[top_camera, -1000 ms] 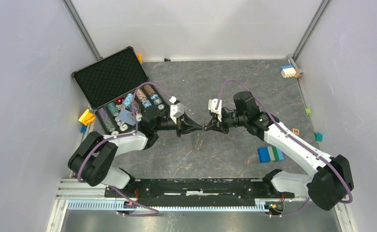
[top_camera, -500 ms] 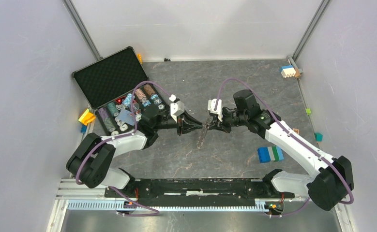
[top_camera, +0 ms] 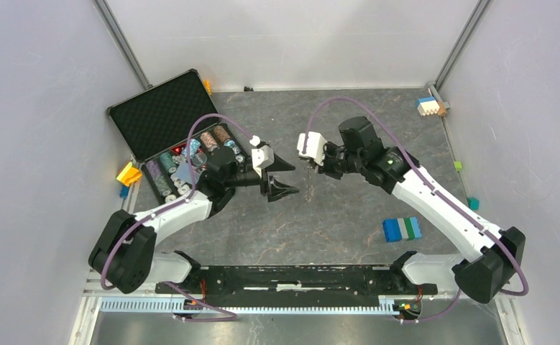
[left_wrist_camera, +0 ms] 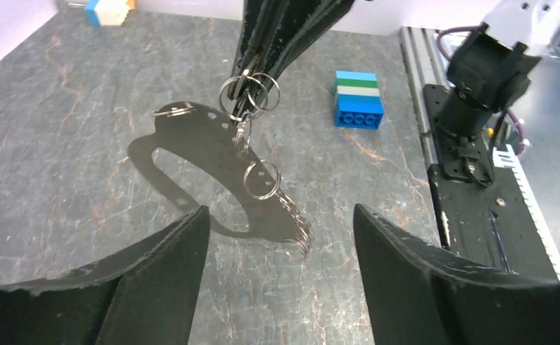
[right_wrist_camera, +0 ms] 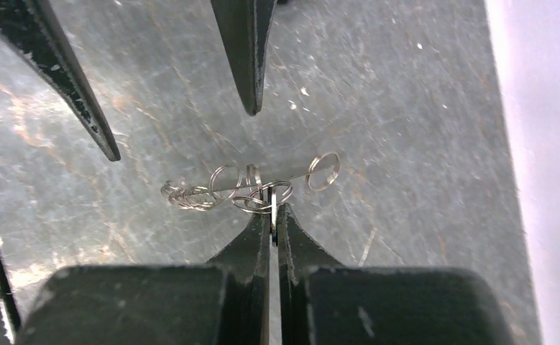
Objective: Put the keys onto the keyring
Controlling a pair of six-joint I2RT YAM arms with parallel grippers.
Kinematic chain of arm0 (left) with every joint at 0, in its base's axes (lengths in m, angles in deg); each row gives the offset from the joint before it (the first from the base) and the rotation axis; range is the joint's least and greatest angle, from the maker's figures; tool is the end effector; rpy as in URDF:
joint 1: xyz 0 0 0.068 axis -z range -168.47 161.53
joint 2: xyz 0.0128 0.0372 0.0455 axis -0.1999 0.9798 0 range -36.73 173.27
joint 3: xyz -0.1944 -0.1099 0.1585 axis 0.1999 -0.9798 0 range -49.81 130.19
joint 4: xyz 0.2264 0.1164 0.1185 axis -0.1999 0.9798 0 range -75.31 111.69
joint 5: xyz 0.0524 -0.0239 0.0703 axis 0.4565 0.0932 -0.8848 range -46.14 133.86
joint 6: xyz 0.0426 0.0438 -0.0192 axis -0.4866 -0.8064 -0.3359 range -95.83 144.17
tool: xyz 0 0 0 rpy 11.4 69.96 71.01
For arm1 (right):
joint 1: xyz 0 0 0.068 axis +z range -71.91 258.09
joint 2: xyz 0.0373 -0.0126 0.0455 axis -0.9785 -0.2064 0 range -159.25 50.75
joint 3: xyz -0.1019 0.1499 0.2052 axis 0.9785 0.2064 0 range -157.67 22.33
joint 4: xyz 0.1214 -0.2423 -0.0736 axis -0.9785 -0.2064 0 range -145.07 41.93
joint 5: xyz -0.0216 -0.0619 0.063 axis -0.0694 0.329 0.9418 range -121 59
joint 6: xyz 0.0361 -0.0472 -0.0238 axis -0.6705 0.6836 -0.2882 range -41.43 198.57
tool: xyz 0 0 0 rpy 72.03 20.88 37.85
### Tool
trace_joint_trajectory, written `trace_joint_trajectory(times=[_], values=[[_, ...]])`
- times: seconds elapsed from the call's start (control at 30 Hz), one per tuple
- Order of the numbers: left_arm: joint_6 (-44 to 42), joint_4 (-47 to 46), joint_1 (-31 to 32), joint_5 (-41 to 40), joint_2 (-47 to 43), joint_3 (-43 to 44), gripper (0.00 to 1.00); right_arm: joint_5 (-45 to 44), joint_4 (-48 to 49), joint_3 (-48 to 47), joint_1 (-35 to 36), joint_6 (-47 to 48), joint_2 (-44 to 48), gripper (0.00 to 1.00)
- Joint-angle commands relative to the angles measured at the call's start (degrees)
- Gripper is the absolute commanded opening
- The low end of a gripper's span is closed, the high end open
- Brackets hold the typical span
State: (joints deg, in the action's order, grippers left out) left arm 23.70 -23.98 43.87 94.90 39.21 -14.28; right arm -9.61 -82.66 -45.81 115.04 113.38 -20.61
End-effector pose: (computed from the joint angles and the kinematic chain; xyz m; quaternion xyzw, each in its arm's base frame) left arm 0.2343 -0.1940 0.2409 0.4707 0.5367 -0.4698 0.5193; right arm 0.2279 0.1941 0.3359 -0.5834 0.6672 0.1747 0.4290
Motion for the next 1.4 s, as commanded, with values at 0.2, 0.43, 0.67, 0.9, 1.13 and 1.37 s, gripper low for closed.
trace_joint_trajectory(times=[0.2,0.43,0.67,0.9,1.13,1.37], values=[[-15.58,29.81,-1.68,-23.88,-5.37,10.33,0.9,-29.89,-4.85,-9.15,4.09,5.97,-8.67,0.0],[-10.63,35.42,-7.43,-31.63,-8.06,10.41,0.92,-25.65,-3.05,-13.16,5.14,5.04,-15.04,0.0],[-9.06,38.17,-14.48,-35.92,-12.2,9.7,0.93,-18.14,-2.41,-16.03,6.97,1.97,-19.66,0.0],[-9.86,40.34,-14.67,-36.63,-12.88,9.56,0.99,-22.82,0.08,-12.49,4.05,3.76,-23.6,0.0],[-9.95,41.14,-14.69,-34.38,-12.82,10.2,1.0,-22.85,3.03,-7.56,-3.78,6.3,-30.61,0.0],[-10.27,41.39,-14.67,-33.23,-12.76,9.91,1.0,-26.38,5.35,-7.32,-8.93,9.57,-37.31,0.0]])
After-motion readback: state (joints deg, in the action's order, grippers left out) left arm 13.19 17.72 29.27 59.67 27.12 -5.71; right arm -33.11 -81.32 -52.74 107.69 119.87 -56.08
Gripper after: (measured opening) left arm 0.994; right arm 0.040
